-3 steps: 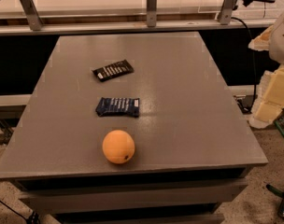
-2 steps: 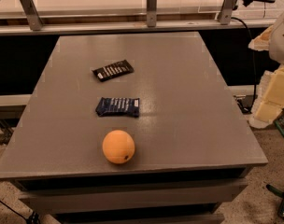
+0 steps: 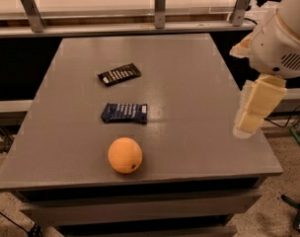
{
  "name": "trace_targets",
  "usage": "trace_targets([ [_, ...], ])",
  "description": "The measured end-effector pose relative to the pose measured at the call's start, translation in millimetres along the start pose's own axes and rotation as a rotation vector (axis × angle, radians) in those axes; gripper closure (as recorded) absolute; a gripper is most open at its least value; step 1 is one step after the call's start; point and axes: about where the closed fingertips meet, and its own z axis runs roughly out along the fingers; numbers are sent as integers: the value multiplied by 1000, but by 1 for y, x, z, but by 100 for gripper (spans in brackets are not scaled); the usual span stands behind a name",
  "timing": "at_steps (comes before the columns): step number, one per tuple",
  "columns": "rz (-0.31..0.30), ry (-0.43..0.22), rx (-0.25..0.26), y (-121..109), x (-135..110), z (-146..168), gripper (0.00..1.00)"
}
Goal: Move orange near rxbar chocolate
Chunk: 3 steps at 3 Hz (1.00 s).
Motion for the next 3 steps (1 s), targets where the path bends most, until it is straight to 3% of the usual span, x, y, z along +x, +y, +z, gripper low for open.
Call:
trace_targets([
  [1,-105,-76,-55,12,-58,22,0],
  [2,-105,-76,-55,12,-58,22,0],
  [3,-140,-165,-62,22,-74,31,0],
])
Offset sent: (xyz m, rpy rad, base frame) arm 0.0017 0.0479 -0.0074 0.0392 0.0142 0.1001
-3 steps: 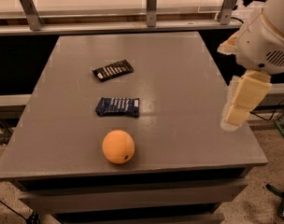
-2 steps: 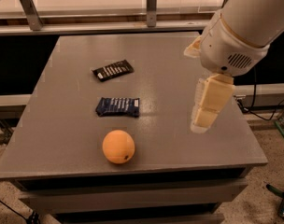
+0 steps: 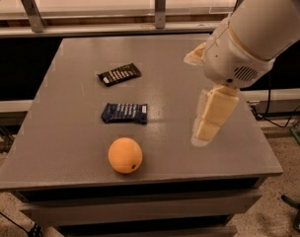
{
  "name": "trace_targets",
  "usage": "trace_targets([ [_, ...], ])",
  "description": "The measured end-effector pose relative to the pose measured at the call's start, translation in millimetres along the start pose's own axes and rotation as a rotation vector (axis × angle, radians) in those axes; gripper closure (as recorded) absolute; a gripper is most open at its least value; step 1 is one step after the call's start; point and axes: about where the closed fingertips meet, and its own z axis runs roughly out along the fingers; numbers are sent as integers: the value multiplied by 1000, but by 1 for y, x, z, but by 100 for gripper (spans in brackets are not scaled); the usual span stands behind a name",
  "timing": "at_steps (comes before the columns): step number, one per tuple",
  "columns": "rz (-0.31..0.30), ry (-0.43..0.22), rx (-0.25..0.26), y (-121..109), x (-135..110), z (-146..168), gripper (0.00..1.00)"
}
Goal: Move orange near rxbar chocolate
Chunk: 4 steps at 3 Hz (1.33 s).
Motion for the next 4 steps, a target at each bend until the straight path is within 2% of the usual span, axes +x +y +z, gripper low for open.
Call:
trace_targets([
  [1,-88,-179,-41,13,-40,31,0],
  [2,-149,-280,-94,24,-71,58,0],
  [3,-174,-324,-155,34,-88,79,0],
  [4,-176,-352,-213,45,-90,90,0],
])
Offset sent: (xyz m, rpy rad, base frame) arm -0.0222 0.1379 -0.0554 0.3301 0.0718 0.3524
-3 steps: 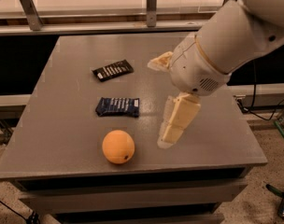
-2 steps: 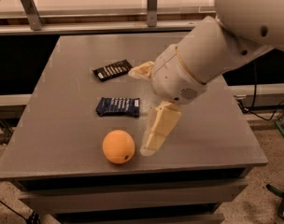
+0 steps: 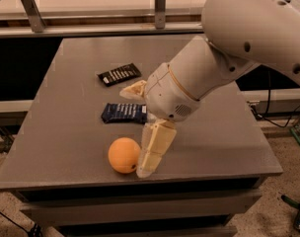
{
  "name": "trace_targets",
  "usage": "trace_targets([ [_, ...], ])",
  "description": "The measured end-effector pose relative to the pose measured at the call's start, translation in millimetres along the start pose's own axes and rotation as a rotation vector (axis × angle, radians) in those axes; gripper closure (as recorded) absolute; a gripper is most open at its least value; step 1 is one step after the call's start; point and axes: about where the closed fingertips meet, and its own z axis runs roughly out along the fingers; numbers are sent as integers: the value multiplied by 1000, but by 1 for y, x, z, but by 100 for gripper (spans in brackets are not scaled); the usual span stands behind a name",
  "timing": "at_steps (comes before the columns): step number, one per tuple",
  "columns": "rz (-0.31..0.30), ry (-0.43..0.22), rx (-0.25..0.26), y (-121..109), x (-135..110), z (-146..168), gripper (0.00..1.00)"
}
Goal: Move orange near rxbar chocolate
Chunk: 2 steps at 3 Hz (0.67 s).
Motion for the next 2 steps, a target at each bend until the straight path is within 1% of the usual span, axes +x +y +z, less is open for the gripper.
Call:
trace_targets([
  [1,6,-36,-49,12,1,4,0],
  [2,9,-56,-91,21,2,15,0],
])
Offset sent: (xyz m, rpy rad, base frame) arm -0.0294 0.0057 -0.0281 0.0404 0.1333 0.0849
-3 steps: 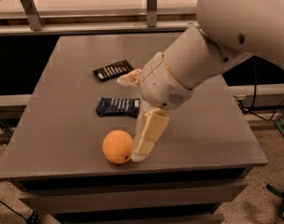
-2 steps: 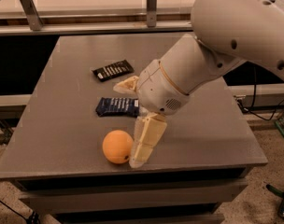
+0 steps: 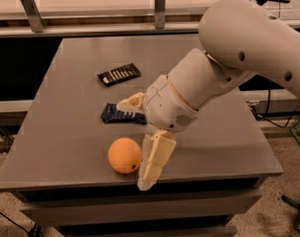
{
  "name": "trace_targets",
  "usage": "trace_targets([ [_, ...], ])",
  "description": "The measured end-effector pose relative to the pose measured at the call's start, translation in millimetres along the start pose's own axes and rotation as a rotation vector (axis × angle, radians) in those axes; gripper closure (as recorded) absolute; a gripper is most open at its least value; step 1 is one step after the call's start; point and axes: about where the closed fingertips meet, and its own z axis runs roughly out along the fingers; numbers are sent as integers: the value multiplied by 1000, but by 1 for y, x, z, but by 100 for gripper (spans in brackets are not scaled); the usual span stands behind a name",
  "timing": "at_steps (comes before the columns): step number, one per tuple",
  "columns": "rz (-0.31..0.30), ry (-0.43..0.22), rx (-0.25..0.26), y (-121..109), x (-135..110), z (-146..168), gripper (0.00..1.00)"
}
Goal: Move orange near rxbar chocolate
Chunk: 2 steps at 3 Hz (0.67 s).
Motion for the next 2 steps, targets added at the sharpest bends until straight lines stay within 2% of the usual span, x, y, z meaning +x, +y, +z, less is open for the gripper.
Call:
trace_targets([
  [1,23,32,-11,2,8,15,0],
  [2,57,52,-6,0,18,27,16],
])
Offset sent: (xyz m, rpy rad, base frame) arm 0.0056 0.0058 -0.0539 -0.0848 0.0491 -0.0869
